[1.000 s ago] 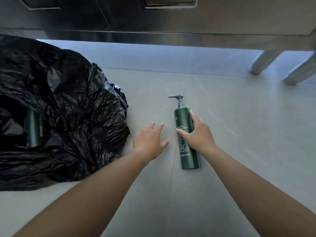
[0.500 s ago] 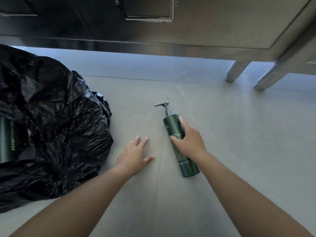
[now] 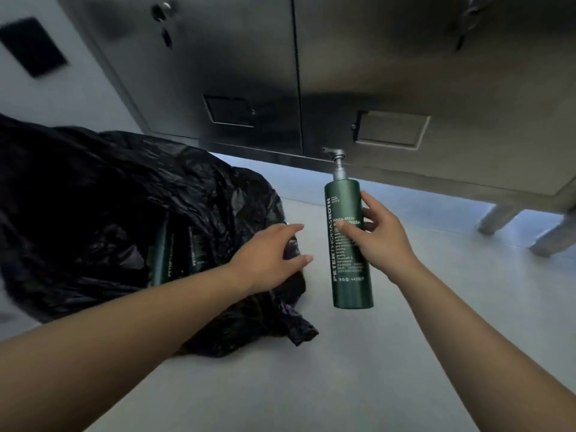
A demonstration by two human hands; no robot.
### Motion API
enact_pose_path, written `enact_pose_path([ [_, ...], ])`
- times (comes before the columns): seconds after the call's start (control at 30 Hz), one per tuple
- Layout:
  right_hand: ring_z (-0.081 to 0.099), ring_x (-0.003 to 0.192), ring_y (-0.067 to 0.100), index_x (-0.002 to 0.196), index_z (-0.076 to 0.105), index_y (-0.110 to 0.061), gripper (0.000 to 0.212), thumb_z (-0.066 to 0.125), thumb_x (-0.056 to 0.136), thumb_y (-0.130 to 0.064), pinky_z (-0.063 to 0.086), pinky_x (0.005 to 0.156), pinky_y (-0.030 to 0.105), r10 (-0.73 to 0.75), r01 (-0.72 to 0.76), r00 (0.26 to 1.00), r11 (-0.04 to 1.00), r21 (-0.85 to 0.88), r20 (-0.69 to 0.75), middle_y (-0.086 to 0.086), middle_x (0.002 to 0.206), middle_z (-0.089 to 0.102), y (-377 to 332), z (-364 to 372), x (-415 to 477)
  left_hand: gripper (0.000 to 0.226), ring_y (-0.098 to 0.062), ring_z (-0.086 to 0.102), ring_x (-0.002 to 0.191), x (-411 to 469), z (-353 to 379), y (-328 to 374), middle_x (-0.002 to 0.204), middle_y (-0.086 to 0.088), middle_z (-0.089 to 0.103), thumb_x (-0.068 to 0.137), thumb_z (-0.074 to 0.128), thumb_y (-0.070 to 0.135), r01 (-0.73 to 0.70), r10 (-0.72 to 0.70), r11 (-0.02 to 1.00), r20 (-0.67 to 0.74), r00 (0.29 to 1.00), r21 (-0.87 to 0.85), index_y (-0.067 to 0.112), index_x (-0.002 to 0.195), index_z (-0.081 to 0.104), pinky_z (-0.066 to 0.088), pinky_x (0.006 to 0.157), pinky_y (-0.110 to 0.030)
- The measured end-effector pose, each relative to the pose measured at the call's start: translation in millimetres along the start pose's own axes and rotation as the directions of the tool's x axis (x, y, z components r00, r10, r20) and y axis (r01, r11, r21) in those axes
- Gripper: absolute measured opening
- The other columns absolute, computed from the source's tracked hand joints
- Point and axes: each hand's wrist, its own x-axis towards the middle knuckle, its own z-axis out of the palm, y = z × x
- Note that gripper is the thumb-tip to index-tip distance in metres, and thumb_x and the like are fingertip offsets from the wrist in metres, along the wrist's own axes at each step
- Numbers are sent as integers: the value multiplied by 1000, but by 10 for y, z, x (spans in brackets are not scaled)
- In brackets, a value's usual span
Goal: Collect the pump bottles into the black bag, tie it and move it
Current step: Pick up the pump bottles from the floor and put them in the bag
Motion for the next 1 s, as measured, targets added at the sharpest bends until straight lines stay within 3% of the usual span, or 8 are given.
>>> enact_pose_path([
  [0.27, 56, 82, -14, 137, 36, -46, 71, 72, 78, -31, 42, 58, 7, -118, 143, 975, 982, -127, 187, -26, 102, 52, -499, 862, -142, 66, -19, 32, 138, -584, -495, -1042, 152, 1, 32, 90, 45, 57, 217, -209, 975, -137, 968, 43, 29, 147, 26, 35, 109, -35],
  [0.37, 46, 80, -33, 140, 33, -44, 74, 72, 78, -34, 37, 58, -5, -152, 194, 950, 971, -137, 271, -38, 99, 45, -610, 1300, -213, 65, -19, 38, 133, -841, -513, -1509, 149, 2, 37, 90, 42, 60, 301, -279, 947, -173, 945, 115, 30, 146, 28, 44, 101, -37],
  [0.43, 48, 79, -33, 141, 31, -44, 77, 73, 78, -36, 37, 57, -5, -160, 213, 931, 968, -132, 328, -41, 97, 45, -679, 1592, -249, 65, -20, 41, 131, -978, -529, -1807, 147, 3, 39, 89, 40, 61, 331, -298, 921, -179, 938, 203, 32, 146, 27, 44, 101, -40],
  [0.6, 54, 77, -27, 141, 28, -46, 75, 71, 81, -33, 44, 56, 1, -149, 233, 899, 959, -161, 412, -60, 87, 44, -774, 2209, -234, 64, -22, 39, 132, -1009, -521, -2430, 145, 2, 41, 90, 39, 61, 407, -366, 894, -220, 904, 185, 31, 145, 28, 38, 106, -46],
  [0.7, 51, 93, -24, 140, 27, -48, 75, 71, 81, -34, 52, 83, 19, -139, 226, 909, 957, -183, 394, -50, 100, 45, -841, 2563, -173, 63, -21, 31, 137, -931, -465, -2776, 148, 1, 37, 91, 37, 59, 447, -417, 871, -174, 892, 205, 31, 146, 25, 26, 112, -51],
  [0.8, 46, 119, -5, 143, 25, -42, 77, 70, 81, -33, 47, 100, 38, -100, 199, 913, 956, -216, 397, -22, 132, 47, -902, 2891, -150, 60, -21, 29, 138, -898, -411, -3059, 148, 1, 37, 92, 37, 56, 462, -442, 871, -146, 885, 166, 32, 146, 25, 20, 113, -51],
  [0.87, 44, 126, 3, 145, 24, -38, 77, 70, 82, -32, 44, 104, 36, -93, 204, 909, 949, -239, 406, -12, 140, 46, -893, 3092, -140, 58, -21, 31, 136, -903, -409, -3197, 146, 1, 40, 92, 38, 55, 455, -436, 879, -144, 889, 145, 31, 144, 28, 21, 113, -50],
  [1.0, 39, 128, 1, 147, 20, -34, 78, 67, 85, -30, 38, 106, 25, -117, 261, 883, 928, -267, 454, -10, 145, 41, -787, 3445, -97, 57, -21, 36, 134, -1023, -409, -3429, 142, 1, 44, 92, 37, 55, 393, -380, 896, -103, 919, 209, 31, 144, 30, 25, 112, -48],
])
